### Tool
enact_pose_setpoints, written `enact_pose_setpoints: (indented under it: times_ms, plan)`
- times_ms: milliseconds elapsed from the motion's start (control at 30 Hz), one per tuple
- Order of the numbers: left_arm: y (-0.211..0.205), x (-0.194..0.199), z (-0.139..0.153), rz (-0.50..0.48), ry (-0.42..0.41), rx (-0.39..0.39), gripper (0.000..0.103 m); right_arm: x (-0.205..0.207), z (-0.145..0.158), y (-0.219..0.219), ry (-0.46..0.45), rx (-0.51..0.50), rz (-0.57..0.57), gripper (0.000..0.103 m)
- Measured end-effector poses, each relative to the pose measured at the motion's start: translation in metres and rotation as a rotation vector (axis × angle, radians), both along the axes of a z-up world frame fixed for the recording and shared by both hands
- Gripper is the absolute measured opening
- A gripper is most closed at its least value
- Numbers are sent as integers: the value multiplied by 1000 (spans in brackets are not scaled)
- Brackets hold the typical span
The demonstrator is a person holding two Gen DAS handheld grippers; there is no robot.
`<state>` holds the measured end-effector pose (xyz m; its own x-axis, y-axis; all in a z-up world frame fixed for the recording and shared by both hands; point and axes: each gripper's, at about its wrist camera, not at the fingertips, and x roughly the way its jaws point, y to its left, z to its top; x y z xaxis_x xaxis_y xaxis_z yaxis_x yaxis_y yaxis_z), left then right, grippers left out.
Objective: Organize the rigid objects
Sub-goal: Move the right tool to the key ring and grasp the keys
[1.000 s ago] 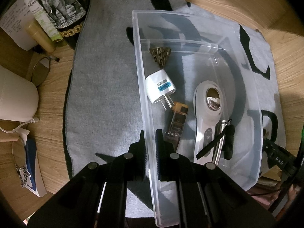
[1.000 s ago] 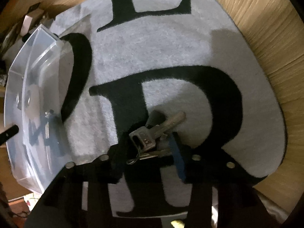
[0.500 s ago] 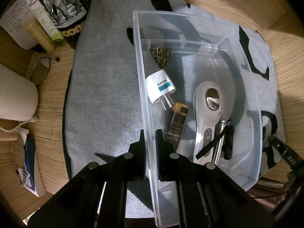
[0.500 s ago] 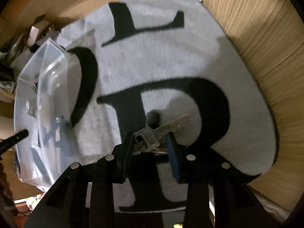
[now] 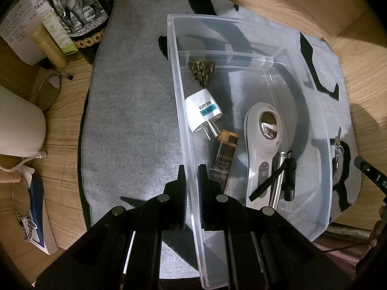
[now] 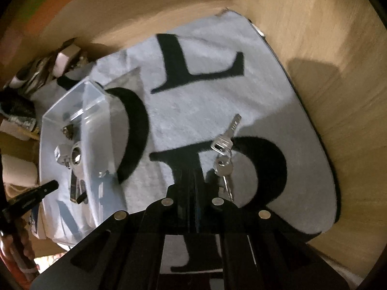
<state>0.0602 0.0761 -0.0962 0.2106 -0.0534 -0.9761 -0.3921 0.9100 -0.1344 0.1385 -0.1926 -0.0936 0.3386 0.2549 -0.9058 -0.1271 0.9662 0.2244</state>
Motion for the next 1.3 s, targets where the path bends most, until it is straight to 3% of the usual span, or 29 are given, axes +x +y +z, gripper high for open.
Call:
enact_pose_setpoints:
  times_ms: [100,167,533,667,800,867,1100,1300]
  plan:
    - [0,-1,0,-5,0,0,7,7,-14,-12,50,-18,-55,13]
    - [-1,0,1,-8,1,0,7,11,-20,-19,66,-21,-84,31]
    - [-3,7,-1,-1,21,0,7,59,-52,-18,102,-43,-92,34]
    - [-4,9,-2,4,27,-1,7,64,-61,-5,84,-81,-54,41]
    - [-2,10,-5,15,30,-6,7,58,-61,-3,57,-106,-43,36]
    - [-2,11,-6,20,30,-8,7,55,-60,-5,48,-115,-40,26]
    - [-1,10,-6,20,30,-8,7,49,-54,-8,45,-89,-33,25]
    - [-1,9,-6,17,26,-7,7,38,-29,-3,-13,-54,-21,25]
